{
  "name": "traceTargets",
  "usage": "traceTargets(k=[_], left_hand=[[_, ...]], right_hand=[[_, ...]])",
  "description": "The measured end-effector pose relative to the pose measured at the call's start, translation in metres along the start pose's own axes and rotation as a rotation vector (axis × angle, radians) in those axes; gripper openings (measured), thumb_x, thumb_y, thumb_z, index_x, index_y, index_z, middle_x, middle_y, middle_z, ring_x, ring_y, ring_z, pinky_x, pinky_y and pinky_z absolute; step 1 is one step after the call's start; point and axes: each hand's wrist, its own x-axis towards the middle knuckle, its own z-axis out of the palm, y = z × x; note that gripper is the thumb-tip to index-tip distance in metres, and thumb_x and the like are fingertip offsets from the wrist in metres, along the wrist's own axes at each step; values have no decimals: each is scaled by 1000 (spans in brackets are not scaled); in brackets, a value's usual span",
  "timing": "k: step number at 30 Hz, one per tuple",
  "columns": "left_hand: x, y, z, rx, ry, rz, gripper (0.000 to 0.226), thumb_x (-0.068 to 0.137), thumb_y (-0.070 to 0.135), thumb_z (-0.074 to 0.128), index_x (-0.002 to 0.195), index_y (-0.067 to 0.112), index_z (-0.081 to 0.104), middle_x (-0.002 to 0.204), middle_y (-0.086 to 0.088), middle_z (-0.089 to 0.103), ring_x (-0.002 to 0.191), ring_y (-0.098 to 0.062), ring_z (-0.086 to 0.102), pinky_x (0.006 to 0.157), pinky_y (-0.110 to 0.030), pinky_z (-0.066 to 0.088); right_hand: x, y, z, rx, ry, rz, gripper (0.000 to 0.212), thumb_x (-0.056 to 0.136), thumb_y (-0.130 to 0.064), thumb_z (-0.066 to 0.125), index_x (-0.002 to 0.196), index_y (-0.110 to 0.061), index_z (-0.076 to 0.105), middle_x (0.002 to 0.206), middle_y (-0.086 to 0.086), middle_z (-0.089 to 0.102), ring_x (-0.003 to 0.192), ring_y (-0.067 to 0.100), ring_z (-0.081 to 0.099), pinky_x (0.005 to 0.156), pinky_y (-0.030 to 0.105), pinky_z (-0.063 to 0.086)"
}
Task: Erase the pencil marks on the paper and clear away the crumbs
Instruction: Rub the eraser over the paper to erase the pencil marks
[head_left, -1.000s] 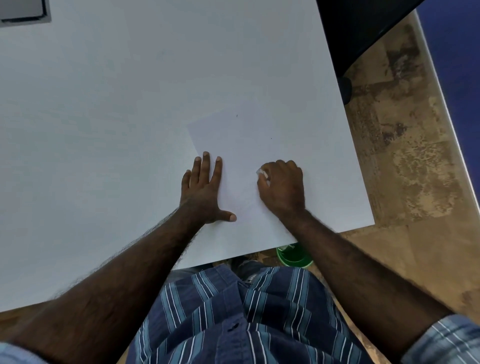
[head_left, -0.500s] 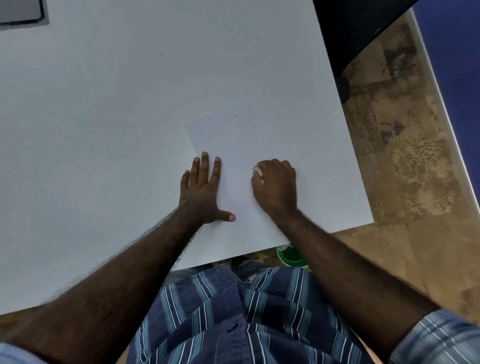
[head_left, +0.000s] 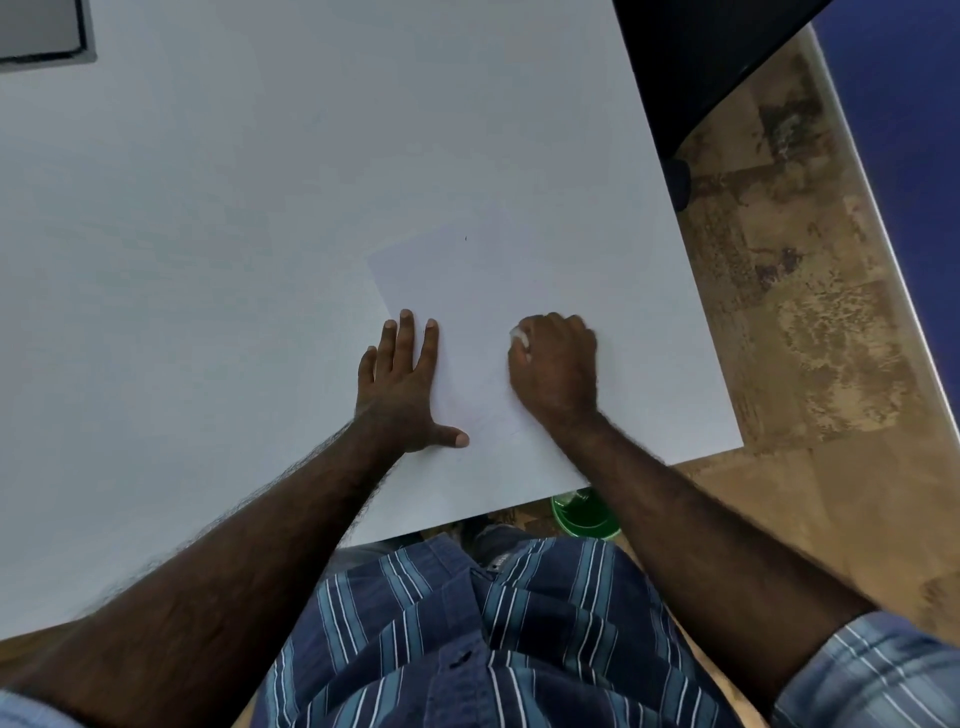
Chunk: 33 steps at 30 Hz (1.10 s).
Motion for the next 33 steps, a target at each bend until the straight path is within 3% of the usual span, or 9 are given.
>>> traceTargets(k=[5, 12, 14, 19, 24, 29, 33], left_hand=[[0, 0, 2, 3, 12, -7, 160, 55, 88, 75, 158, 25, -30, 163, -9, -40, 155, -31, -29, 126, -52, -4], [0, -2, 3, -11, 12, 1, 159, 56, 88, 75, 158, 27, -30, 163, -7, -41, 154, -31, -31, 126, -52, -5], [1, -2, 2, -13, 9, 2, 159, 57, 88, 75, 158, 27, -31, 162, -7, -43, 153, -31, -32, 126, -52, -6], [1, -1, 3, 8, 22, -3, 159, 57, 89, 74, 158, 25, -30, 163, -9, -41, 155, -32, -29, 126, -52, -4], [1, -1, 2, -6, 26, -3, 159, 57, 87, 75, 158, 26, -30, 163, -8, -41, 154, -31, -31, 126, -52, -5], [-1, 6, -5, 32, 2, -9, 156, 61, 83, 77, 159, 21, -28, 163, -12, -39, 154, -35, -28, 126, -54, -3], [2, 16, -20, 18, 78, -13, 128, 78, 75, 71, 165, 14, 2, 171, -17, -17, 158, -35, -14, 126, -52, 6]], right_hand=[[-40, -24, 11, 18, -167, -360, 21, 100, -25, 56, 104, -14, 74, 94, 5, 70, 89, 28, 61, 81, 43, 47], [13, 10, 0, -14, 30, 13, 20, 91, -27, 55, 87, -16, 70, 81, 4, 67, 82, 35, 60, 75, 46, 47], [9, -2, 2, 19, 25, -15, 16, 90, -24, 57, 86, -15, 70, 81, 5, 67, 81, 35, 60, 75, 45, 47], [-30, -29, 14, 15, -166, -320, 19, 98, -26, 60, 104, -15, 75, 94, 4, 72, 90, 28, 63, 82, 44, 49], [6, 2, 3, 16, 9, -34, 11, 90, -24, 64, 88, -19, 74, 82, 1, 70, 83, 32, 61, 73, 43, 46], [6, 8, 2, 6, -42, -65, 9, 95, -24, 66, 95, -20, 73, 89, -1, 71, 87, 29, 61, 76, 44, 48], [2, 10, 5, 20, -17, -46, 8, 96, -24, 66, 97, -21, 73, 90, -2, 69, 85, 29, 60, 74, 42, 46]])
